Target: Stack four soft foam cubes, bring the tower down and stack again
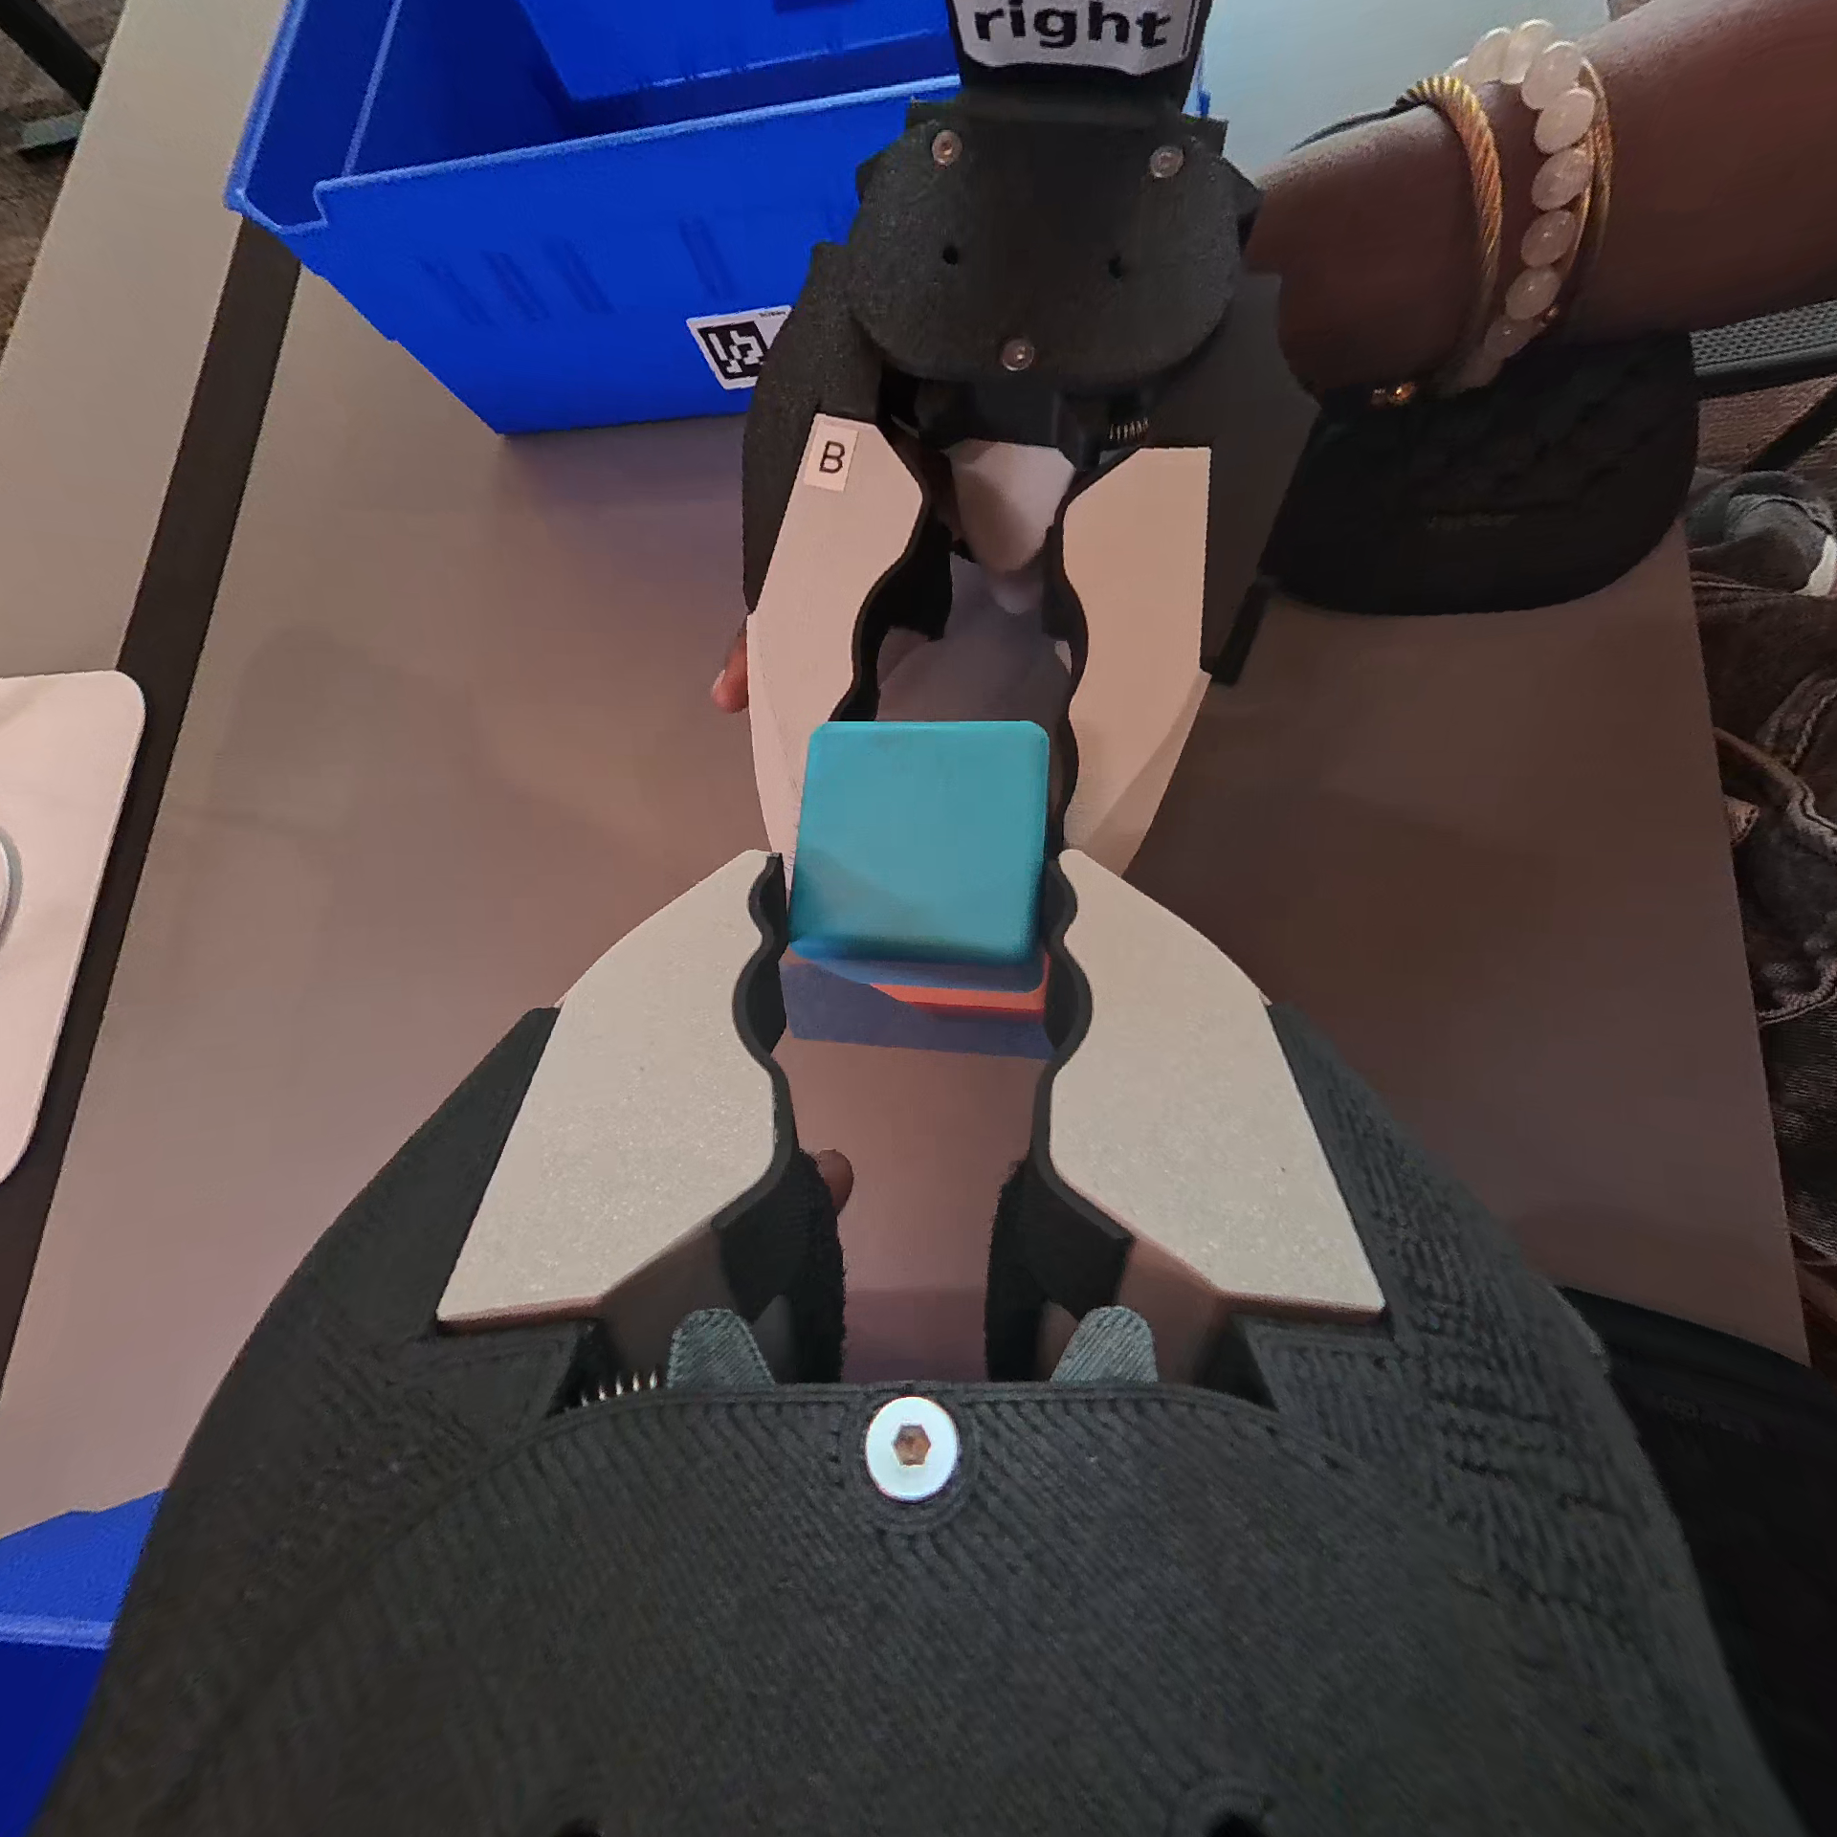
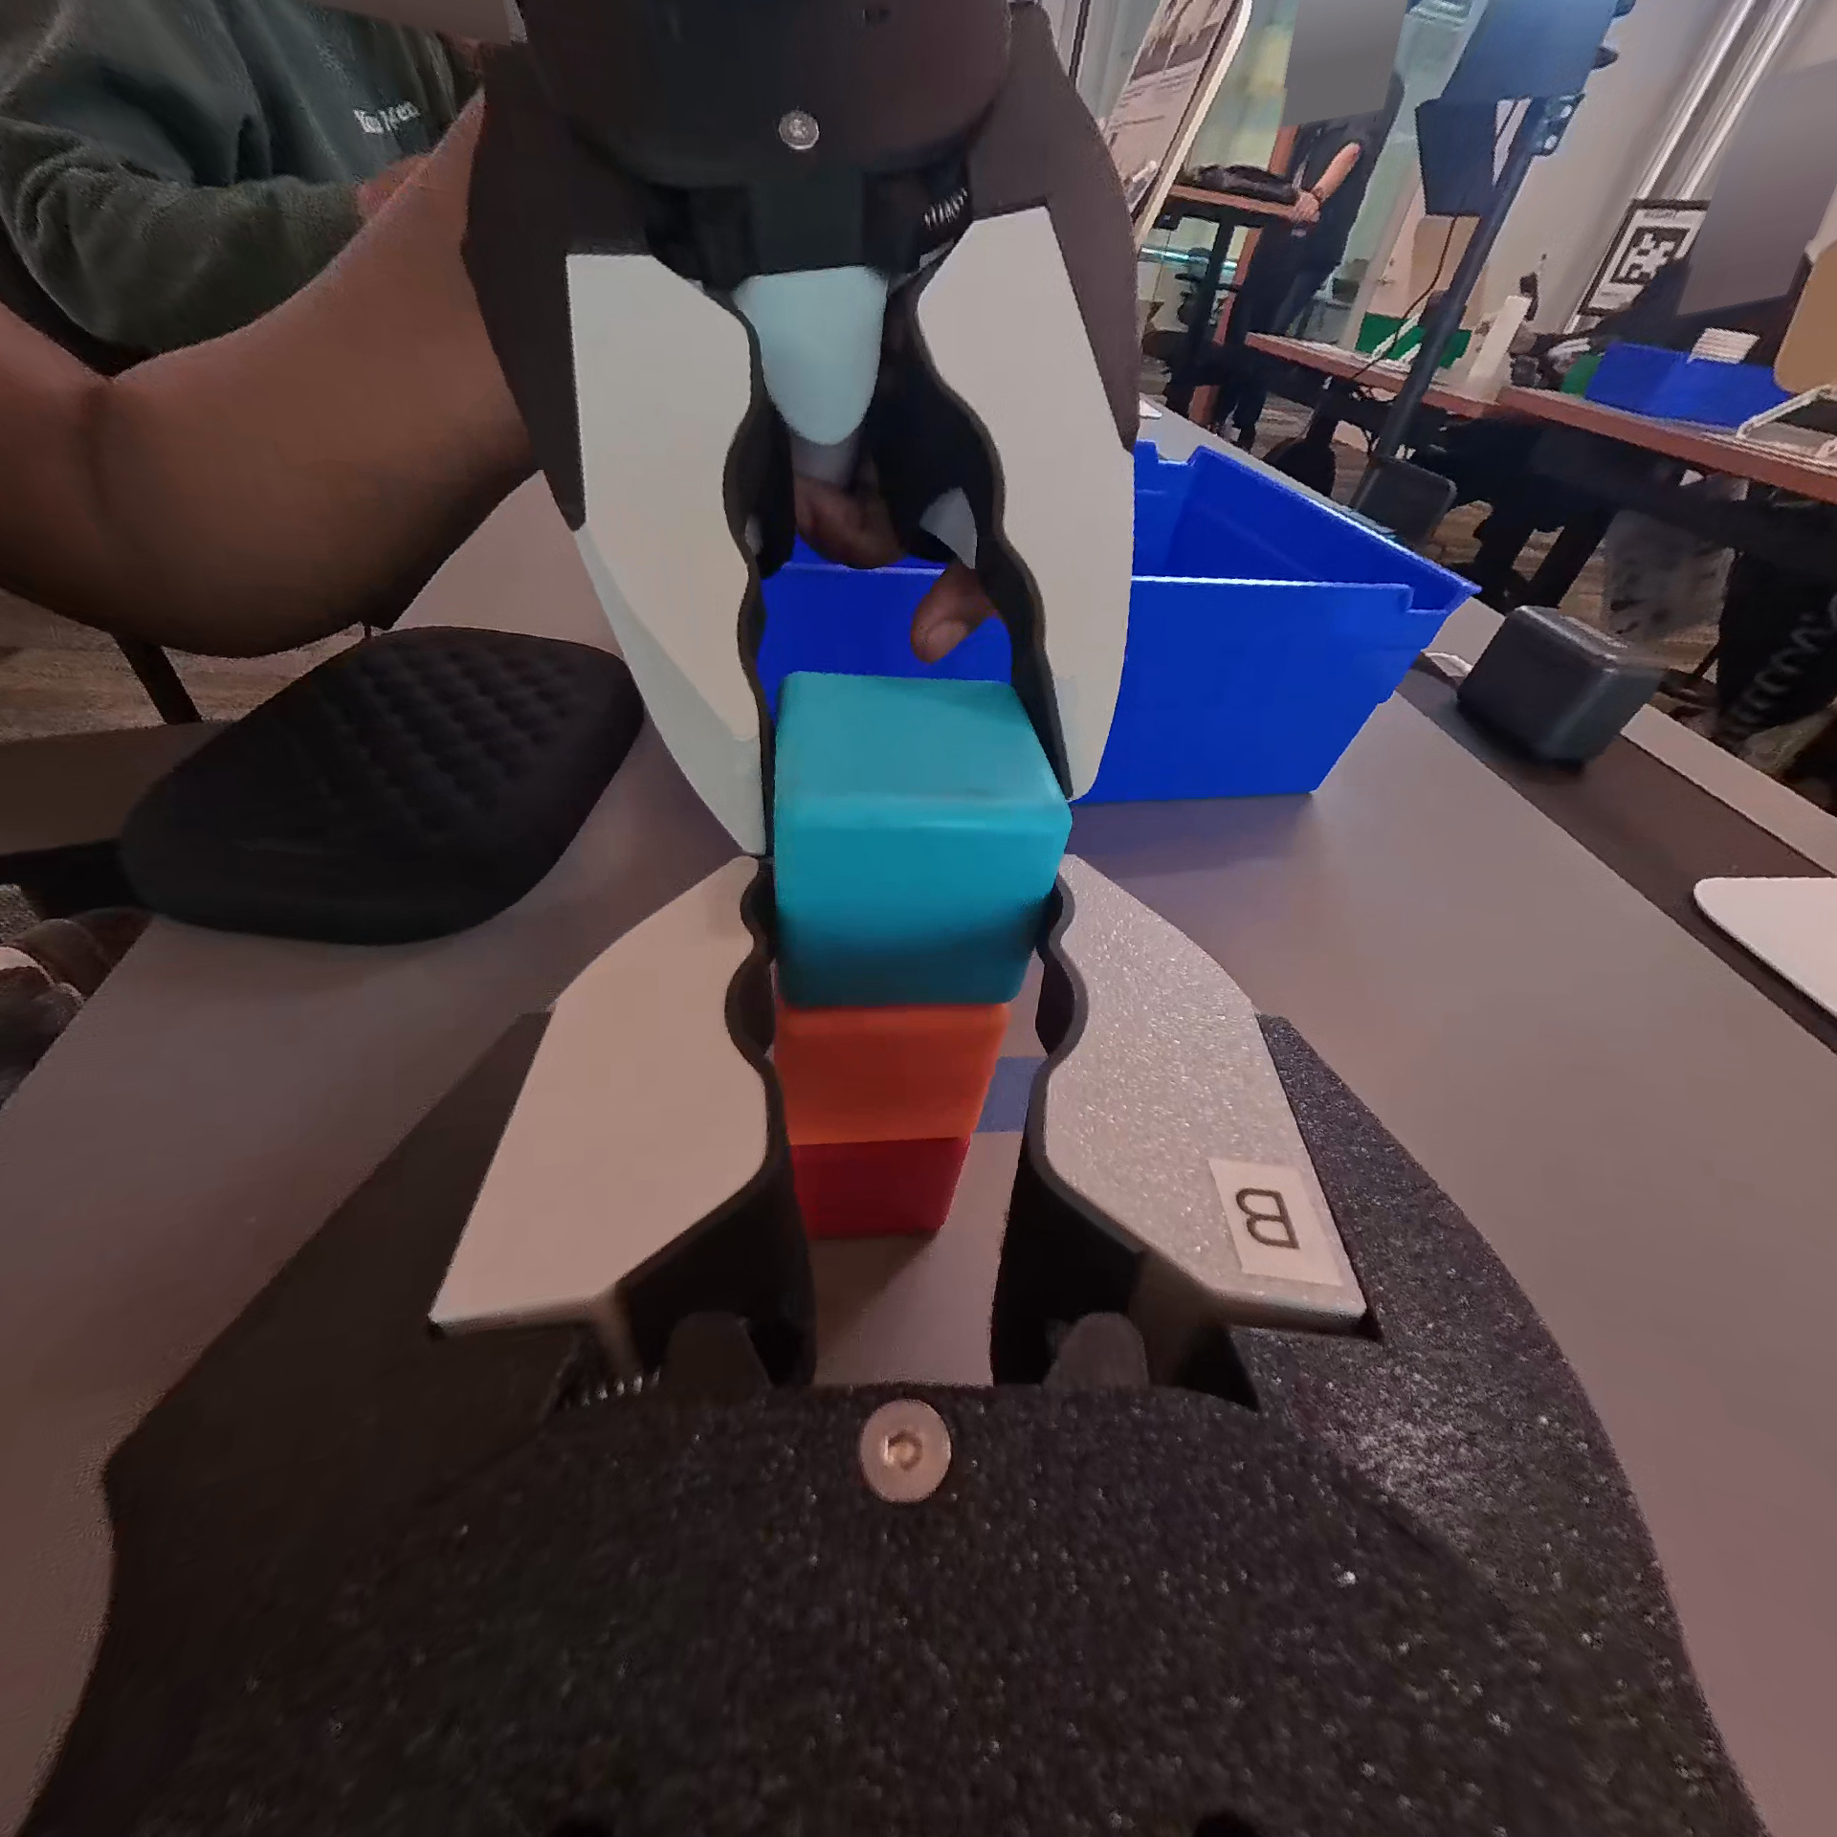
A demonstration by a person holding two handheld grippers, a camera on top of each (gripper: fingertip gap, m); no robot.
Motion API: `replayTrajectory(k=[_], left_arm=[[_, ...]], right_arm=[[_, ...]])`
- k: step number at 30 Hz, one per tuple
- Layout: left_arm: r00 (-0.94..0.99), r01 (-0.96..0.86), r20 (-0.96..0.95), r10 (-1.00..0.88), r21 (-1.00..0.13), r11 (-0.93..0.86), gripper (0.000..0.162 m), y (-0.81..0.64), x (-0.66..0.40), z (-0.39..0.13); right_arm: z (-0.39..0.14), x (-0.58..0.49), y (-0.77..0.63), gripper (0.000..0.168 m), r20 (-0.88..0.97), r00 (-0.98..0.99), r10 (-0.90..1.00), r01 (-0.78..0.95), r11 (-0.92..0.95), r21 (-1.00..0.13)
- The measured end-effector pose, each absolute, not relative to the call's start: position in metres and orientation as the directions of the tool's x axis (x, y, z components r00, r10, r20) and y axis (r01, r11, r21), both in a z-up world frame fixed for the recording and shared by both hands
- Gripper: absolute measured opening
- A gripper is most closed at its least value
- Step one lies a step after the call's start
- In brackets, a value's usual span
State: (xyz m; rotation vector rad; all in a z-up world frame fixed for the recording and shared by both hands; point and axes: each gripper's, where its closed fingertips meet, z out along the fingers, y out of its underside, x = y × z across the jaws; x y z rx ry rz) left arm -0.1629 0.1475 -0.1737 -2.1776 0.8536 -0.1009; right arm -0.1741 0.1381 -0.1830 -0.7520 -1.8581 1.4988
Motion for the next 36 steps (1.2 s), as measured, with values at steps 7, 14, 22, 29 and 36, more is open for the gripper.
replayTrajectory(k=[7, 14, 22, 29, 36], left_arm=[[0.806, -0.477, -0.243, -0.540, -0.806, -0.350, 0.055, 0.138, -0.174, -0.136], [0.963, -0.254, -0.264, -0.058, -0.814, -0.522, 0.061, 0.101, -0.314, -0.112], [0.923, 0.193, -0.125, 0.363, -0.668, -0.719, 0.099, 0.058, -0.444, -0.182], [0.851, 0.361, -0.150, 0.503, -0.530, -0.767, 0.099, 0.050, -0.477, -0.238], [0.832, 0.429, -0.102, 0.545, -0.506, -0.748, 0.094, 0.061, -0.489, -0.262]], right_arm=[[-0.183, -0.175, 0.139, 0.050, 0.107, -0.637, 0.763, 0.058, 0.186, -0.981], [-0.183, -0.175, 0.139, 0.050, 0.107, -0.632, 0.767, 0.058, 0.184, -0.981], [-0.183, -0.176, 0.139, 0.050, 0.111, -0.625, 0.773, 0.058, 0.188, -0.980], [-0.183, -0.176, 0.140, 0.051, 0.112, -0.623, 0.774, 0.057, 0.188, -0.980], [-0.183, -0.176, 0.140, 0.051, 0.118, -0.622, 0.774, 0.057, 0.194, -0.979]])
